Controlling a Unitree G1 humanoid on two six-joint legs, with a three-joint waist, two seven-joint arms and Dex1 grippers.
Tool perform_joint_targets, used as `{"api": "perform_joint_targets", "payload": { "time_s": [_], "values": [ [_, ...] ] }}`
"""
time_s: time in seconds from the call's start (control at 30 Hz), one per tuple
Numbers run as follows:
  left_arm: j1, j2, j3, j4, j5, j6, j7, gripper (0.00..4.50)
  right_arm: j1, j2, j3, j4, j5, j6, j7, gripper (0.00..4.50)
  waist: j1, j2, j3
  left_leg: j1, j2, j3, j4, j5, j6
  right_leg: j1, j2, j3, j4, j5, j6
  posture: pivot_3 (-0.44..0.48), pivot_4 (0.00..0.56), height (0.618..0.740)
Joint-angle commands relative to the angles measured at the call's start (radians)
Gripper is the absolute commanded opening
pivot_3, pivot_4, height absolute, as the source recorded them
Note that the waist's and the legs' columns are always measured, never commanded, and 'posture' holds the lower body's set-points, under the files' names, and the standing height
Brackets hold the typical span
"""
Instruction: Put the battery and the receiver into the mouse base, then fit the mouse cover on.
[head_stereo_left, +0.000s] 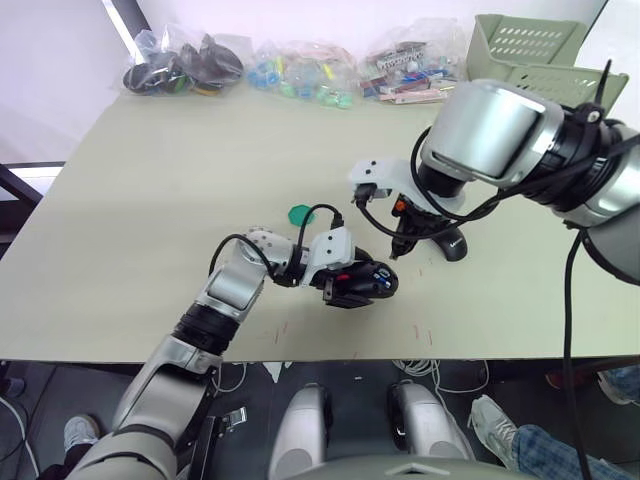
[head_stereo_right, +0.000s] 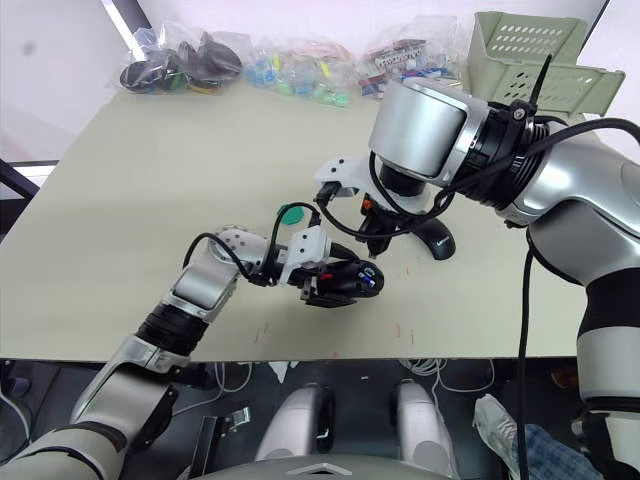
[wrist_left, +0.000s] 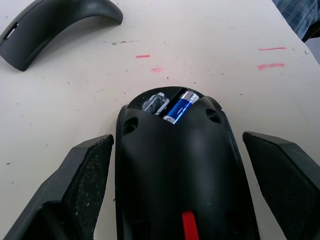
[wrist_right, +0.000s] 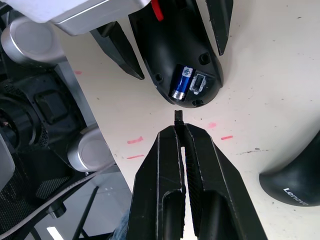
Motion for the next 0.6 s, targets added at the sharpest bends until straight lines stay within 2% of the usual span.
{"api": "perform_joint_targets", "payload": {
  "time_s": [0.03,0.07,0.1,0.33,0.6],
  "values": [
    [-0.018,-0.005,-0.004,-0.009,0.008,-0.018,-0.004,3.71,-0.006,-0.007,-0.049,-0.004,0.000,0.009,-0.007,0.00,0.000,0.000,0.000,0.000,0.000,0.000,0.000,0.000,0.000,0.000,0.000,0.000,0.000,0.000,0.000,0.000,0.150,0.740],
    [-0.017,-0.006,-0.004,-0.010,0.009,-0.019,-0.006,3.27,-0.003,-0.006,-0.051,-0.003,-0.001,0.010,-0.009,0.00,0.000,0.000,0.000,0.000,0.000,0.000,0.000,0.000,0.000,0.000,0.000,0.000,0.000,0.000,0.000,0.000,0.150,0.740],
    [-0.016,-0.006,-0.004,-0.011,0.011,-0.019,-0.006,3.04,0.001,-0.006,-0.052,-0.002,-0.002,0.010,-0.011,0.00,0.000,0.000,0.000,0.000,0.000,0.000,0.000,0.000,0.000,0.000,0.000,0.000,0.000,0.000,0.000,0.000,0.150,0.740],
    [-0.011,-0.006,-0.004,-0.011,0.021,-0.029,-0.004,3.04,0.028,0.006,-0.069,0.010,-0.001,0.032,-0.041,0.00,0.000,0.000,0.000,0.000,0.000,0.000,0.000,0.000,0.000,0.000,0.000,0.000,0.000,0.000,0.000,0.000,0.150,0.740],
    [-0.008,-0.014,0.001,-0.019,0.018,-0.018,0.002,3.04,0.085,0.072,-0.114,0.100,0.000,0.066,-0.127,0.00,0.001,0.000,0.000,0.000,0.000,0.000,0.000,0.000,0.000,0.000,0.000,0.000,0.000,0.000,0.000,0.000,0.150,0.740]
  ]
}}
